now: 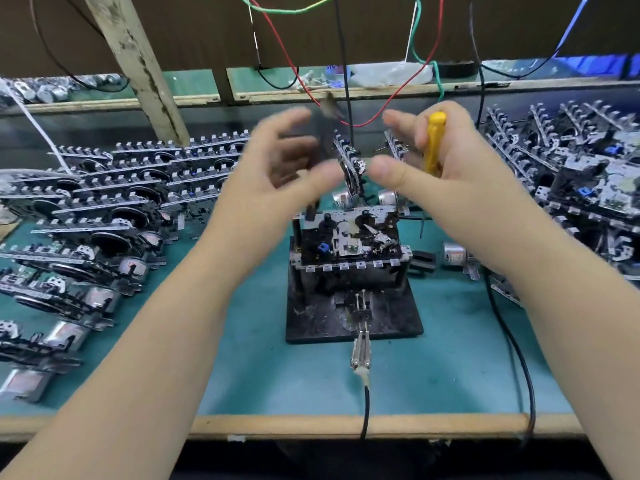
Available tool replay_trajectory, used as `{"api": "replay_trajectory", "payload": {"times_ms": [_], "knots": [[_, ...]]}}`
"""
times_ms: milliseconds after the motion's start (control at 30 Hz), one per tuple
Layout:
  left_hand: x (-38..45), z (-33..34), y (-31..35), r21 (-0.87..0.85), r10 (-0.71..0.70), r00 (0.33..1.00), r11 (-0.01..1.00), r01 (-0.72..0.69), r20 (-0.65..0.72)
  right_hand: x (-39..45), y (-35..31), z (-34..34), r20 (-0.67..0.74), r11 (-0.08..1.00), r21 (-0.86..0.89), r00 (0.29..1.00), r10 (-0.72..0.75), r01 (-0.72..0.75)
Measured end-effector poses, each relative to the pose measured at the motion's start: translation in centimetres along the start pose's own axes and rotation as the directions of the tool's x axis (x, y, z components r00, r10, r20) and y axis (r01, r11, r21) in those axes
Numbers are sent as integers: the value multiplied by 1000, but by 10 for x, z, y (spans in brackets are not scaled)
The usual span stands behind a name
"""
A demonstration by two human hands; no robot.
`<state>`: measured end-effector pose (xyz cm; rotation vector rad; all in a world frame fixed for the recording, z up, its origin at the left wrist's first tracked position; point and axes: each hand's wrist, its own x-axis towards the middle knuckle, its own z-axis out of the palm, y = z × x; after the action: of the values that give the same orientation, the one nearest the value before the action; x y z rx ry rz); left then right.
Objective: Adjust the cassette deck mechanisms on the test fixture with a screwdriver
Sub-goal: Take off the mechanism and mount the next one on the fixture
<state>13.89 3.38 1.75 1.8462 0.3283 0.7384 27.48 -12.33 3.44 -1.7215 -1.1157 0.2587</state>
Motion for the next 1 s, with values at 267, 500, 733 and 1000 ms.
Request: {"api": "replay_trajectory", "payload": {"times_ms": [267, 500, 733, 1000], "knots": [[-3, 15, 2, -516, -161, 987, 848, 126, -23, 4, -2, 3, 101, 992, 112, 993, 55, -66], [-9, -13, -17, -51, -122, 991, 992, 119, -60, 6, 16, -11, 154, 982, -136, 977, 150, -130], [-11, -13, -21, 538, -50, 985, 842, -46, 163, 4, 23, -7, 200, 962, -249, 965, 168, -115], [-12, -12, -28, 273, -41, 997, 962, 22, 62, 11, 24, -9, 18, 984, 125, 992, 128, -129]]}}
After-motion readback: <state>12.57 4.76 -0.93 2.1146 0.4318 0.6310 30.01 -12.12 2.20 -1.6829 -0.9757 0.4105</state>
